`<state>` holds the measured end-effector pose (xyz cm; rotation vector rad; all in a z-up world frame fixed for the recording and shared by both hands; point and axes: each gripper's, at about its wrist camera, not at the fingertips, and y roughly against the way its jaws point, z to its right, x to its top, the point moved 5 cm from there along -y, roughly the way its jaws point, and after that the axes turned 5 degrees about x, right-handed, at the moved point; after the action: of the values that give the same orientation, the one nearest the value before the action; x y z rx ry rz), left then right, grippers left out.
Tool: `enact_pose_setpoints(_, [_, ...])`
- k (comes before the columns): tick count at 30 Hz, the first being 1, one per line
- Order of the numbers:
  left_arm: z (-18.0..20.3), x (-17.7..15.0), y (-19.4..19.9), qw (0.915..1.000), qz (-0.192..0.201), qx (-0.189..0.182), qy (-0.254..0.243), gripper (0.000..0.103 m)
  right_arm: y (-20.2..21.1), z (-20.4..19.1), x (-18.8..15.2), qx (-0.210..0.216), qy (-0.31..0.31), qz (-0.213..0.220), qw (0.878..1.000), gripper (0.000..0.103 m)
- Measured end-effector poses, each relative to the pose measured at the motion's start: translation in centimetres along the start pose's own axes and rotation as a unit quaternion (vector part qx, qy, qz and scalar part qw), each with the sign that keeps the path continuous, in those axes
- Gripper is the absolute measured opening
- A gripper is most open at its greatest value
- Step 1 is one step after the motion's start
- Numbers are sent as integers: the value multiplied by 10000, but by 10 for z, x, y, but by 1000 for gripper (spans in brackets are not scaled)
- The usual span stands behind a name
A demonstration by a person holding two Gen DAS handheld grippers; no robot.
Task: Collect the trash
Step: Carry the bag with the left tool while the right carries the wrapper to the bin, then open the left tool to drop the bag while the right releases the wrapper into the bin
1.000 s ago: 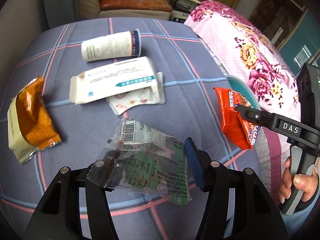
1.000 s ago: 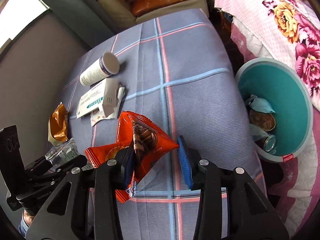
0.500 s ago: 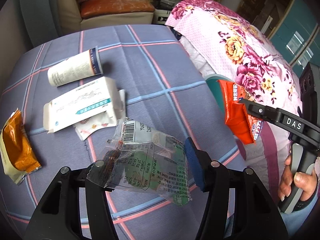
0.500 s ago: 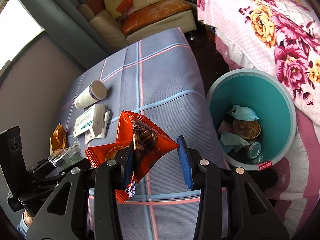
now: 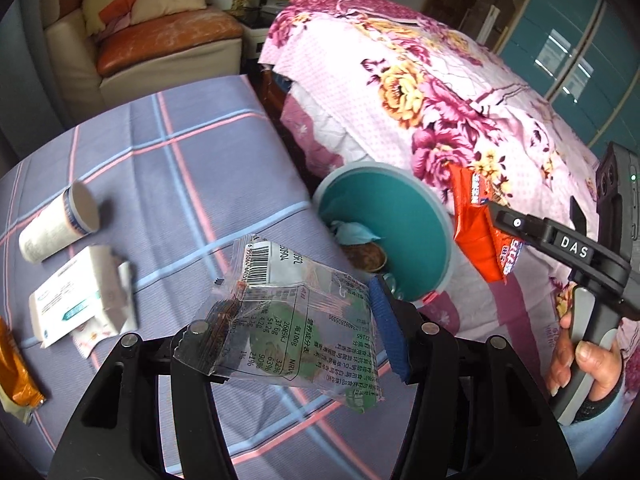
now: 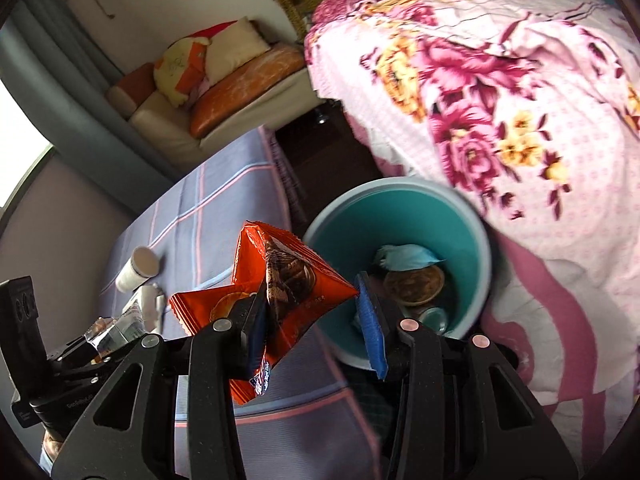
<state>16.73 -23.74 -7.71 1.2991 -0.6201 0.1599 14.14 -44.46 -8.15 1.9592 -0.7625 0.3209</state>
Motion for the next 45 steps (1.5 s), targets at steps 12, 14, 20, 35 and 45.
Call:
enact_pose_setpoints(12, [53, 32, -35, 9992, -85, -94, -383, 58, 11, 64, 17, -137, -331, 87, 9993, 39])
enact_pose_setpoints(14, [57, 35, -41, 9991, -129, -112, -381, 58, 11, 70, 18, -176, -353, 75, 9992, 39])
enact_pose_setpoints(20, [67, 40, -57, 9986, -233, -92, -469, 58, 7, 79, 20, -252, -416, 74, 9988, 40])
enact_pose_setpoints(35, [77, 49, -96, 9974, -462, -35, -557, 59, -4, 100, 23, -388, -580, -50, 9976, 41])
enact_pose_setpoints(45, [69, 48, -105, 9975, -486, 107, -500, 87, -17, 107, 19, -431, -694, -191, 9965, 41])
